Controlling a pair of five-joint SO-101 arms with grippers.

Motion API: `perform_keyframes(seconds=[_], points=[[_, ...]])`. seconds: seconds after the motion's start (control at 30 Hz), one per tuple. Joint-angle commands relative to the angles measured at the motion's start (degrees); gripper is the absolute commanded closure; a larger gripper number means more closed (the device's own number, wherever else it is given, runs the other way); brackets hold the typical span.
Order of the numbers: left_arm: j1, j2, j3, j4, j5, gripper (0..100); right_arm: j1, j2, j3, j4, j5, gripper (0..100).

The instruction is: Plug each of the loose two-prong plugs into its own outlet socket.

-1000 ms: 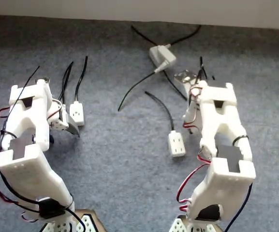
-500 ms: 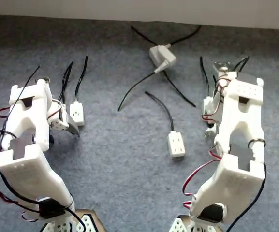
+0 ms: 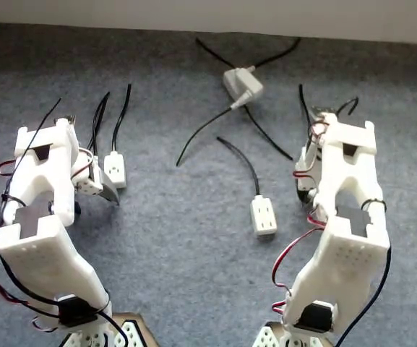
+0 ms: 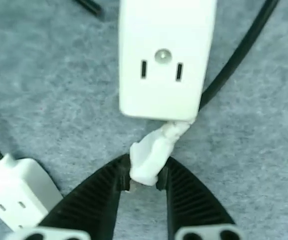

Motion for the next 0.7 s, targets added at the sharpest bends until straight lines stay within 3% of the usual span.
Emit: perform_keyframes(seconds=[0.0,0.13,0.33,0.47,0.67], points=[[1.7,-0.6,0.0,-0.4,0.5,69,-0.5,-0.7,-1.9,0.3,1.1,95.6],[1.7,-0.6,0.0,-0.4,0.5,69,-0.5,-1.1,-2.3,1.5,3.0,97.2],[1.5,-0.8,0.0,-0.4,0.5,69,-2.4,-6.0,-11.2,11.6,3.3,99.0],[1.5,-0.8,0.0,-0.4,0.5,69,-9.4,-11.7,-14.4,19.4,6.9,99.0],[1.4,-0.8,0.0,-0.4,0.3,69,-22.4,-20.5,-6.9,19.4,7.3,98.6]])
